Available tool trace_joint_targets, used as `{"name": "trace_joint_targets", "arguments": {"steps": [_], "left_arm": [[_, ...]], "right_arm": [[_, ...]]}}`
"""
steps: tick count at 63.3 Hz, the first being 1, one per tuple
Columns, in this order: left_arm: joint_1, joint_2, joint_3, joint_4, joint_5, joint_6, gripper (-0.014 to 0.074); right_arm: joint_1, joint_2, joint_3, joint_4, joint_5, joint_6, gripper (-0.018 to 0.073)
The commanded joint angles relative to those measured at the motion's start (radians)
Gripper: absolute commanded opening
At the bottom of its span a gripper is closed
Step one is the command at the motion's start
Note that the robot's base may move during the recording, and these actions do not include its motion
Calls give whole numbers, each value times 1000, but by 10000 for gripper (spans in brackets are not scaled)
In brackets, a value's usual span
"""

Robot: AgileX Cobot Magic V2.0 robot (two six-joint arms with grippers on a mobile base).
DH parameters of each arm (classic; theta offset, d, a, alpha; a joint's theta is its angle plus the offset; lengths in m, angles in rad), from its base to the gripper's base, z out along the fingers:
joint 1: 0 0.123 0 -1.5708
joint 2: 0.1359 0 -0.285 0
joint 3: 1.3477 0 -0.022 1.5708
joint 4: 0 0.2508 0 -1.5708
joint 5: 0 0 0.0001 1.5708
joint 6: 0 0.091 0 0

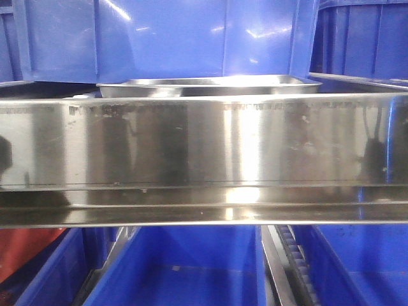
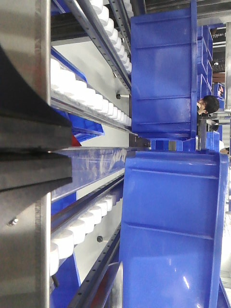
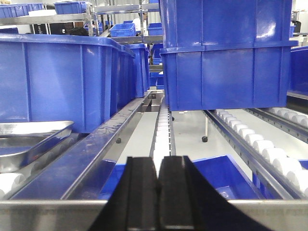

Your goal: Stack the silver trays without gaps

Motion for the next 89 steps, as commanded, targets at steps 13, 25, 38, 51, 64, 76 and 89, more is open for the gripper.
{"name": "trace_joint_targets", "arguments": {"steps": [13,25,38,51,64,76,89], "left_arm": [[-8,-4,-4,3,-11,-3,4],[-8,-4,-4,3,-11,-3,4],[-8,-4,-4,56,-11,-3,4],[-8,-4,-4,73,-11,-3,4],[-8,-4,-4,73,-15,-3,4],[-8,-4,-4,73,-15,-3,4],[-8,-4,-4,73,-13,-3,4]], "right_arm": [[-4,-3,-1,-1,-18,-5,-80],[-4,-3,-1,-1,-18,-5,-80],[-4,-3,-1,-1,-18,-5,-80],[-4,-3,-1,-1,-18,-5,-80],[-4,-3,-1,-1,-67,-5,-80],[-4,-3,-1,-1,-125,-5,-80],[-4,-3,-1,-1,-127,-5,-80]]}}
